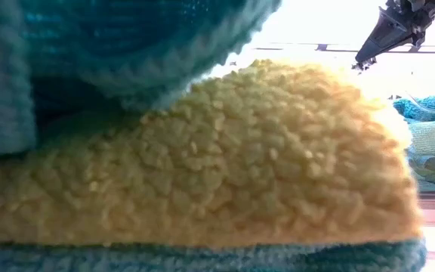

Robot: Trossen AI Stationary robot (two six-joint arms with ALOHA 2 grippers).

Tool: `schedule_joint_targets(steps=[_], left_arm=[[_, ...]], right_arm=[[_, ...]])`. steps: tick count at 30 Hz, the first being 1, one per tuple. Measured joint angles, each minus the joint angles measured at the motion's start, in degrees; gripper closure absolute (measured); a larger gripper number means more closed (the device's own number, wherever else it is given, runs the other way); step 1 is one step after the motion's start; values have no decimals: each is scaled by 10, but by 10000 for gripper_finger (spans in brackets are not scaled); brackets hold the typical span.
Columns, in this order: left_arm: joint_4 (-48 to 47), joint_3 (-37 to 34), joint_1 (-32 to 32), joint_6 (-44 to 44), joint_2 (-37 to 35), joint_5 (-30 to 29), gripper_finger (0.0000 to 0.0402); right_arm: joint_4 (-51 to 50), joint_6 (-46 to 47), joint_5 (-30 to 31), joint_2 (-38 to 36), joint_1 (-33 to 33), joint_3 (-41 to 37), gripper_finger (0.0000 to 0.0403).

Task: Sort microfiber towel by color & place in baskets
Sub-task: Put the yellow microfiber cloth into the left transparent bin, then put the blue microfiber cloth into right transparent bin

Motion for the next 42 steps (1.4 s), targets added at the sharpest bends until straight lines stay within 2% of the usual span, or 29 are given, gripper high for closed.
schedule_joint_targets(steps=[8,13,16,19,22,24,29,34,42], left_arm=[[-16,38,0,114,-40,-54,316],[-15,38,0,172,-50,-98,316],[-7,38,0,162,-49,-107,316],[17,31,-3,172,-47,-107,316],[47,16,-15,181,-47,-103,316],[81,-1,-25,199,-47,-95,316],[132,-33,-47,204,-49,-89,316],[139,-44,-63,179,-49,-89,316],[142,-32,-69,234,-62,-93,316]], right_arm=[[0,-49,-5,0,0,0,403],[30,-31,6,0,-2,0,403],[101,-82,9,13,-3,0,403],[218,-183,5,55,-3,0,403],[346,-283,-23,113,-3,1,403],[397,-325,-49,154,-3,12,403],[414,-341,-103,259,-3,88,403],[401,-356,-145,374,5,193,403],[328,-376,-203,532,7,378,403]])
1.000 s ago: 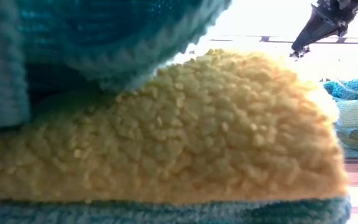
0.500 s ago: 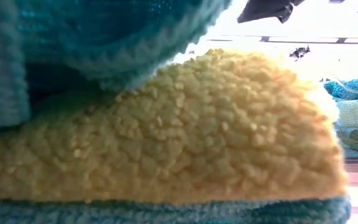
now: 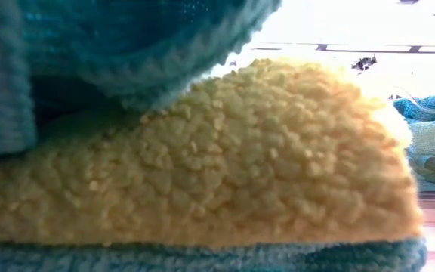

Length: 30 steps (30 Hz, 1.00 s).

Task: Sort microfiber towel by color & place in baskets
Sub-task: Put the blue microfiber cloth into right transparent bin

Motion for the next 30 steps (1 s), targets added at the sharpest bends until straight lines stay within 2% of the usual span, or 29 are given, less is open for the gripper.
schedule_joint_targets(steps=[6,13,17,21,26,30], left_arm=[[0,0,0,9,-21,1,316],[-4,0,0,-11,-24,25,316],[-3,0,0,-15,-24,31,316],[-1,0,0,-22,-24,31,316],[-2,0,0,-41,-23,32,316],[-3,0,-1,-49,-23,32,316]], right_arm=[[-73,-14,-62,96,-6,146,386],[-166,-3,-95,193,-4,276,293],[-164,14,-151,229,-1,305,244],[-154,22,-188,258,4,317,211],[-140,23,-182,285,11,317,200],[-135,23,-178,297,10,317,212]])
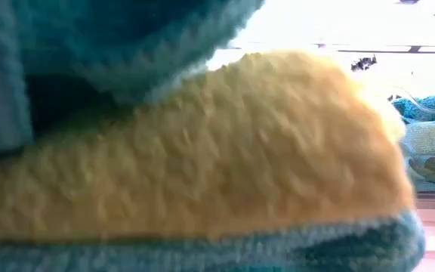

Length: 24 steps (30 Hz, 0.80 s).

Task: Sort microfiber towel by color & place in baskets
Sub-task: Put the blue microfiber cloth into right transparent bin

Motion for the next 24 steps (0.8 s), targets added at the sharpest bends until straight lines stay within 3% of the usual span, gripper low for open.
schedule_joint_targets(steps=[3,7,9,12,21,24], left_arm=[[0,0,0,2,0,0,316],[0,0,0,2,0,0,316],[0,0,0,5,0,0,316],[-1,0,0,13,0,-1,316],[-2,0,0,13,0,-1,316],[-2,0,0,13,0,-1,316]], right_arm=[[4,-1,0,1,0,0,255],[-4,-5,0,-2,0,0,363],[-14,13,17,-10,1,-1,390],[-45,71,75,-30,0,-1,379],[-171,147,227,-137,23,-1,398],[-217,188,306,-178,45,-1,400]])
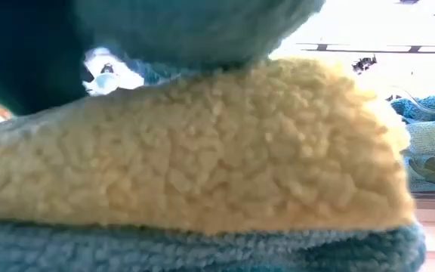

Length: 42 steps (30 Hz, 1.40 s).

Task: Sort microfiber towel by color & place in baskets
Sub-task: Put the blue microfiber cloth into right transparent bin

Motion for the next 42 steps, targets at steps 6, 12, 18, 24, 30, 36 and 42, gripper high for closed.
schedule_joint_targets(steps=[6,12,18,24,30,36,42], left_arm=[[0,0,0,0,0,0,316],[1,0,0,0,0,0,316],[1,0,0,0,0,0,316],[2,0,0,0,0,0,316],[1,0,0,0,0,0,316],[1,0,0,0,0,-1,316],[1,0,0,0,0,-2,316]], right_arm=[[-119,137,155,-70,50,0,401],[-294,340,245,-114,84,0,402],[-292,339,275,-156,84,-9,402],[-290,301,280,-208,63,-13,403],[-290,256,221,-257,28,-13,403],[-290,191,144,-282,0,-13,403],[-290,132,90,-307,-19,-13,403]])
